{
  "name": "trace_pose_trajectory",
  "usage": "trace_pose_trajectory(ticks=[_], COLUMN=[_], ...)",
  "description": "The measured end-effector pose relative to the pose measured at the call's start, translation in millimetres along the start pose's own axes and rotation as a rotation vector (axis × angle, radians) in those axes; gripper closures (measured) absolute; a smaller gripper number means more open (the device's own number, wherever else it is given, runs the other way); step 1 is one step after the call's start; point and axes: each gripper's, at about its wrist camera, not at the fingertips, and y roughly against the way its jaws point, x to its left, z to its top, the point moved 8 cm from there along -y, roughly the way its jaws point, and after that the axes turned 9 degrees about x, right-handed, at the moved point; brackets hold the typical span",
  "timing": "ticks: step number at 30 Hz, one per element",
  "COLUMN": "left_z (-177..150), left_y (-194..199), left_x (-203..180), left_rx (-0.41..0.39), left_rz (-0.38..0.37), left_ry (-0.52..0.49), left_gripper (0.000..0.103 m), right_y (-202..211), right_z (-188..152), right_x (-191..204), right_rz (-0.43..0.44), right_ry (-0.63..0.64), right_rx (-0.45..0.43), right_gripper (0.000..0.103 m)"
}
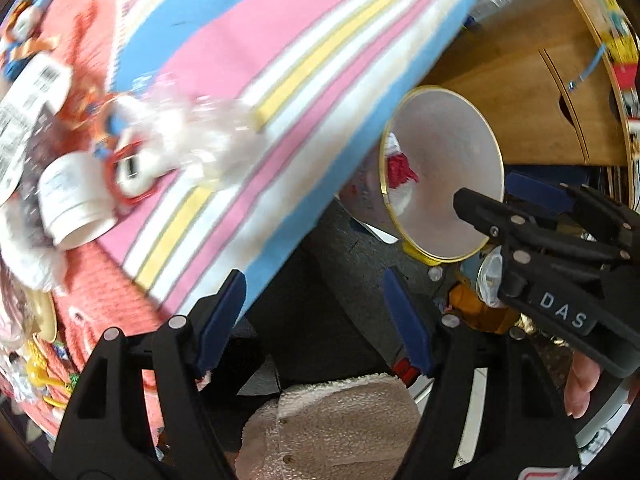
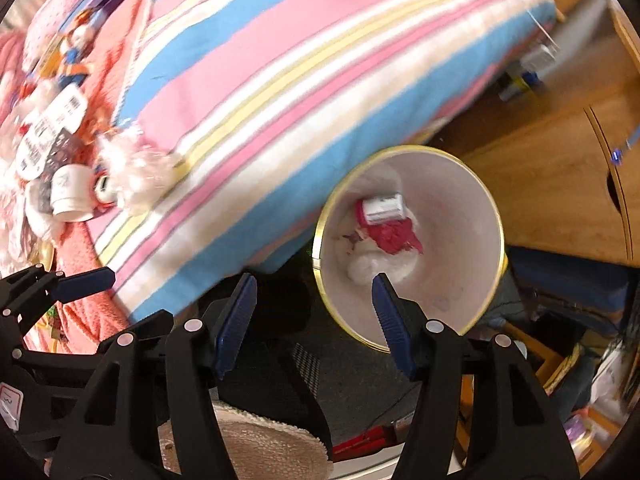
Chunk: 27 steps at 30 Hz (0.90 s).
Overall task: Collect trash
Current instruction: 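Move both open grippers from the bin back over the trash pile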
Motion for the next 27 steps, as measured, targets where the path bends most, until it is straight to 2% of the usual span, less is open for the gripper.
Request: trace_pose_trajectory(ticks=[11,27], left_z=[-23.2,-85.2], left_y=[28.4,41.6], left_x=[84.5,222.0], left_rx=[-0.066,-0.108], left_rz=[-0.023,-0.054], left_ry=[0.167,0.453], left_gripper=[0.035,0.035], right_y=[7.0,5.7], right_z=[24.0,21.8], right_x=[102.2,242.3], right_rz=[-0.011,-0.005], right_ry=[0.183,0.444], right_rx=[-0.006,0.004], right_gripper=[0.043,0.043])
